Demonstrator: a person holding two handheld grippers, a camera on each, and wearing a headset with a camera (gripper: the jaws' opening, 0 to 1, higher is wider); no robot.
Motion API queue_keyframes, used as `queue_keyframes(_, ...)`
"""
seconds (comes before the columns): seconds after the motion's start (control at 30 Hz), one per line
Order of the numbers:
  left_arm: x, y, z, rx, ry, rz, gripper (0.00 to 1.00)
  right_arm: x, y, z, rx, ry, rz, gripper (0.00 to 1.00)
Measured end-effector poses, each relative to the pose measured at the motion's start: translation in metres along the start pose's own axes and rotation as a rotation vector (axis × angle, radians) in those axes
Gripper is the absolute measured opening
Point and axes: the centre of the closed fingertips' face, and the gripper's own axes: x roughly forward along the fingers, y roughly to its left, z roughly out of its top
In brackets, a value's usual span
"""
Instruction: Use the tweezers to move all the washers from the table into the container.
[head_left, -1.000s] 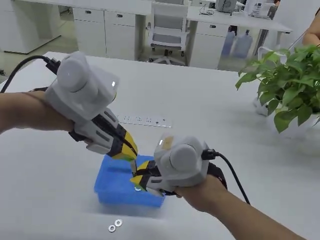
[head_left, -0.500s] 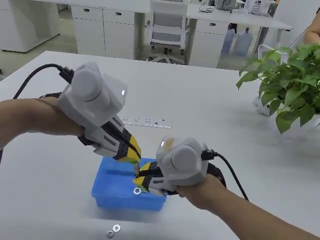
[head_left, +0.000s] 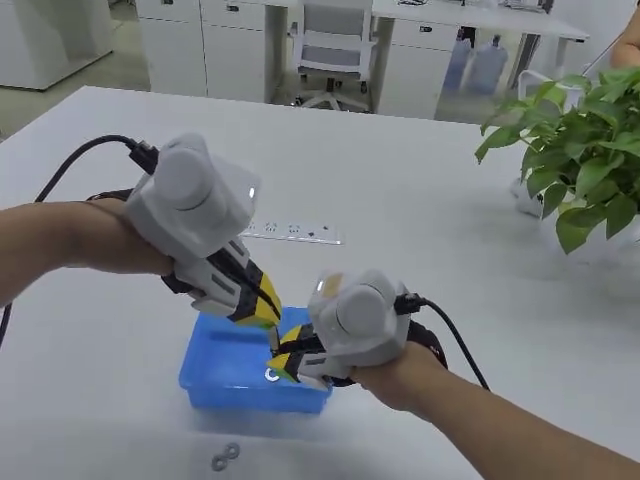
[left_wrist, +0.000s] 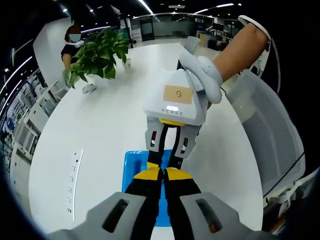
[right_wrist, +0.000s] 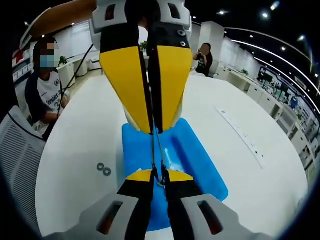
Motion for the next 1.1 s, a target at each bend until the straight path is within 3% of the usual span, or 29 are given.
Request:
queue_keyframes(0.43,0.007,0.001,0.002,-0.005,-0.009,-0.006,0.05,-0.001,-0.002,-0.008,0.001,0.025,-0.001,0.11)
queue_keyframes(1.1,-0.005,-0.003,0.012,0.002,-0.026,0.017,0.05,-0.013,0.003,0.005,-0.018,0.0,-0.021,0.12)
